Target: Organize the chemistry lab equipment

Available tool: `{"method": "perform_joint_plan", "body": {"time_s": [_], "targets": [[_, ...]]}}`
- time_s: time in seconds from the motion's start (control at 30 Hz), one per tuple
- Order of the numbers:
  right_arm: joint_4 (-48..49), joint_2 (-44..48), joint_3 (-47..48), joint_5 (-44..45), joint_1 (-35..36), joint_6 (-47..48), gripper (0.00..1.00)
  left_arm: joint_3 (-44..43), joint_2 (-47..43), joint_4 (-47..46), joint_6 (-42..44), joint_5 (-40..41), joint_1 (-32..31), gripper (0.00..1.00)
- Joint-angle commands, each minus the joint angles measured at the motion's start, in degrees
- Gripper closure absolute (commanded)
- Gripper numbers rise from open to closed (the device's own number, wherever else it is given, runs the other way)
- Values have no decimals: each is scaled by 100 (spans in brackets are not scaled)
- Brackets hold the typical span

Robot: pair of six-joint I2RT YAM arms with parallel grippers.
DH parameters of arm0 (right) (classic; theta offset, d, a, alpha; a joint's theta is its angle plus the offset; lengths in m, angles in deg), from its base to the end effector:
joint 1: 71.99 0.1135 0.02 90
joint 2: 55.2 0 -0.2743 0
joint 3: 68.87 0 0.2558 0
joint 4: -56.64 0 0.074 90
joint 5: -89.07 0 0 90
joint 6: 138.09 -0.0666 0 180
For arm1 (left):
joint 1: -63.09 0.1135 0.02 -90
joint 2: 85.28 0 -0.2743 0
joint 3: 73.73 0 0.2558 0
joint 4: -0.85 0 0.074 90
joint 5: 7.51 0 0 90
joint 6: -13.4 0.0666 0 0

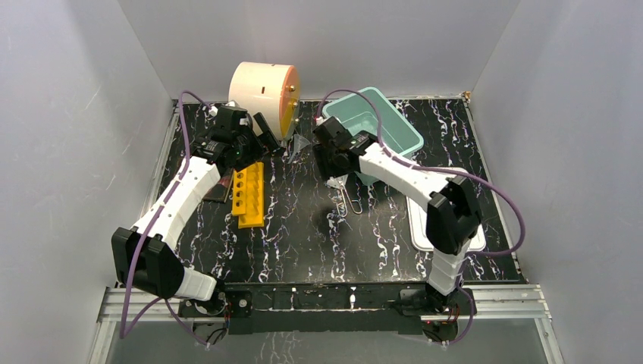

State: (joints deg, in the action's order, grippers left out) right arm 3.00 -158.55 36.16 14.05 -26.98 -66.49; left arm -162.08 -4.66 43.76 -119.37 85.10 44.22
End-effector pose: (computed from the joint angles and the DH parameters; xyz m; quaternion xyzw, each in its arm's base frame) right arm 0.3121 0.2879 0.2789 -0.1744 0.9220 0.0650 0.3397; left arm 0.3261 -0.1083 0.3376 -0.1940 0.8661 -0.2184 0.4056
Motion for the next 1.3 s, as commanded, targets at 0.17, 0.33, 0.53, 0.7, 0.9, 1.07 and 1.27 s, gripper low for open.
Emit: {"method": "perform_joint_plan", "body": {"time_s": [0.17, 0.33, 0.53, 0.7, 0.9, 1.07, 1.27], "targets": [[155, -742, -430, 647, -20, -261, 34, -166, -218, 156, -50, 230, -12, 2], [501, -915, -603, 575, -17, -161, 24, -149, -209, 89, 12, 131, -17, 2], [851, -1055, -757, 62, -27, -14, 12, -152, -196, 72, 31, 126, -12, 2], [963, -1205, -799, -236, -56, 2, 11, -135, -189, 80, 39, 120, -11, 2], [992, -1254, -861, -205, -97, -15, 10, -107, -196, 79, 42, 115, -16, 2], [1039, -1186, -1020, -467, -108, 26, 10, -98, -205, 76, 48, 117, -13, 2], [1189, -945, -1296, -953, -104, 285, 21, -89, -222, 79, 49, 128, -14, 2]]}}
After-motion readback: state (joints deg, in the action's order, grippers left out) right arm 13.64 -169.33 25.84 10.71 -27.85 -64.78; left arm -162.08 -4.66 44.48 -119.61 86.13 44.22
